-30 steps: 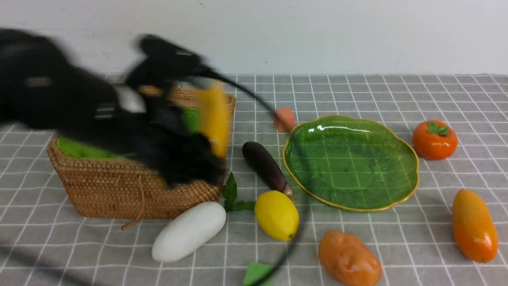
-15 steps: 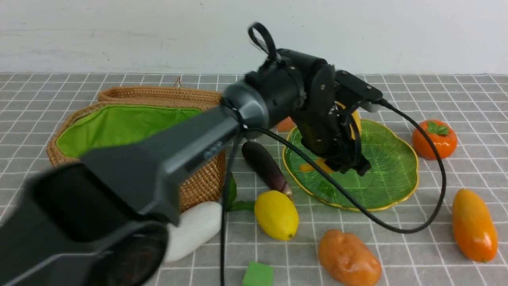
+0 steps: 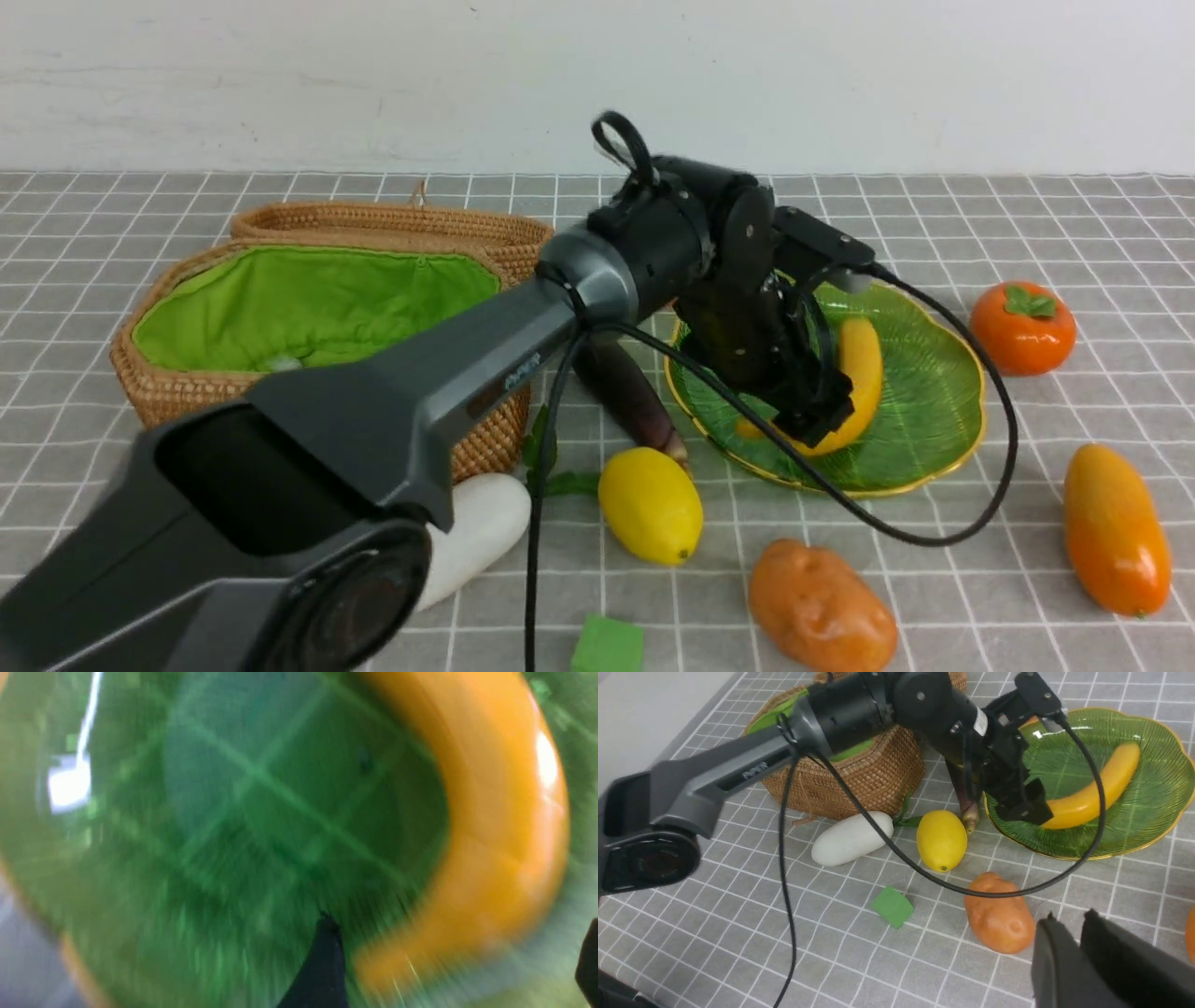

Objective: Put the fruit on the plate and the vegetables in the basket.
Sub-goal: Use the left arm to grab a banana and put it into the right plate, then take a daikon with your left arm and place it on the basket on the left.

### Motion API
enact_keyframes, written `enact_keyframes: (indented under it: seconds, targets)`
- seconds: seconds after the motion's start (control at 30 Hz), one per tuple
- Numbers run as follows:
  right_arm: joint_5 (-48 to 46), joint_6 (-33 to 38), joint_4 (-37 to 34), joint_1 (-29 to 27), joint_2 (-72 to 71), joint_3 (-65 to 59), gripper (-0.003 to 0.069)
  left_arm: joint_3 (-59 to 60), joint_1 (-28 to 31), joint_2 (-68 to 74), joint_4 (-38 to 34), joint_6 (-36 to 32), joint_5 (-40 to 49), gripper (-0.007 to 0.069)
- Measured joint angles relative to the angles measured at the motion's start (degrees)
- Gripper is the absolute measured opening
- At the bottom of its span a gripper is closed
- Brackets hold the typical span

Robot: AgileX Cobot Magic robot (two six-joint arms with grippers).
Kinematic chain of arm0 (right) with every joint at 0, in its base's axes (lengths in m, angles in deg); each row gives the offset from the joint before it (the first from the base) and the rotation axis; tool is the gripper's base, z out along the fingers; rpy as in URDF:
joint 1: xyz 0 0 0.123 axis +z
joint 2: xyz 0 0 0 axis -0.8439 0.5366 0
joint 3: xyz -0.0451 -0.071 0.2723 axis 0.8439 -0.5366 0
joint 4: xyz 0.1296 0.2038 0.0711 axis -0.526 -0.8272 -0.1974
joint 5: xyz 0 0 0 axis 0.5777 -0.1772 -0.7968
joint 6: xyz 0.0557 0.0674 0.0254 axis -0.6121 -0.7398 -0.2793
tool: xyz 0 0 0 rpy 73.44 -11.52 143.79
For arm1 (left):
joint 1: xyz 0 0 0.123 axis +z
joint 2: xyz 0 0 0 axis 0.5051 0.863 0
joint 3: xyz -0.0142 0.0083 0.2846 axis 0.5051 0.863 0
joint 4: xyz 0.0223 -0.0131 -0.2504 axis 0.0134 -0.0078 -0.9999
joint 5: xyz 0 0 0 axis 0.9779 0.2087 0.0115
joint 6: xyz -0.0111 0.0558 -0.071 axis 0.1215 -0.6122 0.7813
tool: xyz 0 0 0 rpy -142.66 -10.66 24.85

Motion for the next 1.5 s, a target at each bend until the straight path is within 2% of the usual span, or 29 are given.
enact_keyframes:
  seconds: [0.1,0.23,0.3,0.37,0.4,0.43,0.47,0.6,0.63,0.73,0.77,0.8,0.83,0.87,0.93,1.07,1.23,1.47,1.5]
  targets:
    - [0.00,0.00,0.19,0.00,0.00,0.00,0.0087,2.20,0.00,-8.22,0.00,3.51,7.39,0.0573]
    - [0.00,0.07,0.21,0.00,0.00,0.00,0.0087,7.73,-0.06,-21.65,1.69,9.22,10.37,0.0323]
    - [0.00,0.91,0.15,0.00,0.00,0.00,0.0087,14.22,-0.06,-30.52,4.13,11.43,10.79,0.0154]
    - [0.00,1.19,0.15,0.00,0.00,0.00,0.0087,18.55,-0.06,-33.97,5.39,12.13,10.79,0.0071]
    - [0.00,1.58,0.15,0.00,0.00,0.00,0.0087,23.59,-0.06,-38.54,6.39,12.62,10.79,0.0011]
    - [0.00,2.05,0.10,0.00,0.00,0.00,0.0087,29.20,0.01,-42.20,7.09,13.07,10.79,-0.0013]
    - [0.00,2.14,0.10,0.00,0.00,0.00,0.0087,30.21,0.01,-42.76,7.09,13.07,10.79,-0.0013]
    - [0.00,2.75,0.00,0.00,0.00,0.00,0.0087,55.15,0.01,-52.86,7.30,13.25,8.86,0.0007]
    - [0.00,2.75,0.00,0.00,0.00,0.00,0.0087,56.11,0.01,-53.08,7.37,13.25,8.07,0.0015]
    - [0.00,2.75,0.00,0.00,0.00,0.00,0.0087,68.38,0.01,-54.23,10.76,13.86,0.26,0.0132]
    - [0.00,2.75,0.00,0.00,0.00,0.00,0.0087,71.63,0.01,-54.14,13.25,14.85,-3.59,0.0212]
    - [0.00,2.75,0.00,0.00,0.00,0.00,0.0087,72.56,0.01,-54.01,14.16,15.12,-4.10,0.0225]
    - [0.00,2.75,0.00,0.00,0.00,0.00,0.0087,75.66,0.01,-53.60,18.00,17.45,-8.10,0.0326]
    - [0.00,2.75,-0.08,0.00,0.00,0.00,0.0087,75.99,0.01,-53.54,18.51,17.81,-9.09,0.0351]
    - [0.00,2.75,-0.11,0.00,0.00,0.00,0.0087,78.92,0.01,-52.50,24.30,22.53,-14.29,0.0491]
    - [0.00,2.75,-0.57,0.00,0.00,0.00,0.0087,80.39,0.01,-49.79,32.87,30.44,-20.36,0.0627]
    - [0.00,2.75,-1.82,0.00,0.00,0.00,0.0087,80.39,0.01,-45.08,38.58,35.16,-23.91,0.0644]
    - [0.00,2.77,-2.86,0.00,0.00,0.00,0.0089,80.39,0.01,-37.75,45.66,41.27,-25.73,0.0559]
    - [0.00,2.77,-3.11,0.00,0.00,0.00,0.0089,80.32,0.01,-37.67,46.49,42.68,-25.87,0.0528]
